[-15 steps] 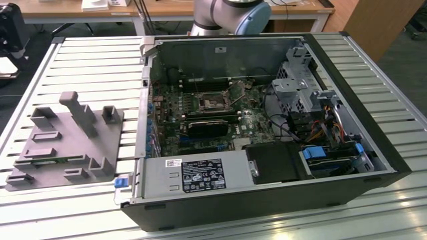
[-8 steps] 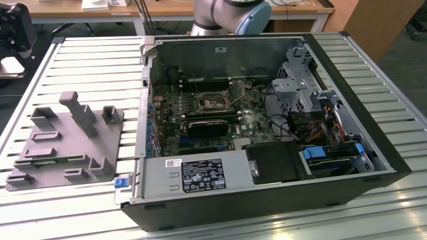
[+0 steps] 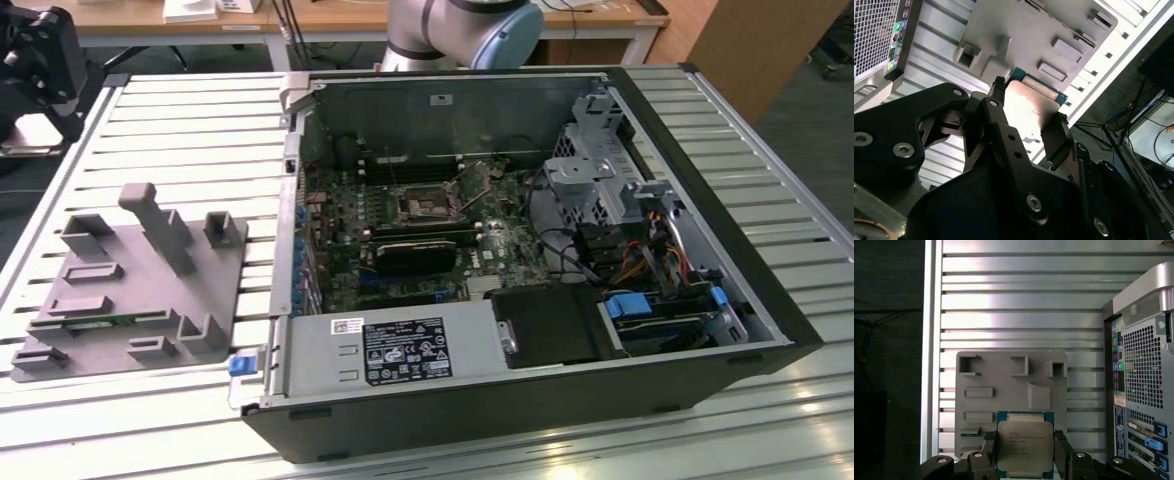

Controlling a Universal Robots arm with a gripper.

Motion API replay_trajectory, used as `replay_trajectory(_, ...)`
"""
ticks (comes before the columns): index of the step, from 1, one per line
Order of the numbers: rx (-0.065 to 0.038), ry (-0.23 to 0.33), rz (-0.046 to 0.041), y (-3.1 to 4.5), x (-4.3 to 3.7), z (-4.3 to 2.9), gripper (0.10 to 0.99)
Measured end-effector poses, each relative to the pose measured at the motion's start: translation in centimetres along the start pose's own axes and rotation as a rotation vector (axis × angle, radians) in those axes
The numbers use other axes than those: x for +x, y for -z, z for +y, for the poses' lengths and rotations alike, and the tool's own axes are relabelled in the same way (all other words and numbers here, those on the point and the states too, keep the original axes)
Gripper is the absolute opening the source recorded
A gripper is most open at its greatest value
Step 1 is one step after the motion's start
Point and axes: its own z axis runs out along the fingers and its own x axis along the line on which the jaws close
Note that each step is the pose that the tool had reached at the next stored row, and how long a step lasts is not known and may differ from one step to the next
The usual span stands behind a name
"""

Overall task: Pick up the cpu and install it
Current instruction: 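Pick up the cpu and move it towards the insertion slot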

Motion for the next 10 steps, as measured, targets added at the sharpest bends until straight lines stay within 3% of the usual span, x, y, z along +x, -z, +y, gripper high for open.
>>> replay_trajectory(10,0.000,0.000,0.0001,-0.02,-1.24,0.02,0.541)
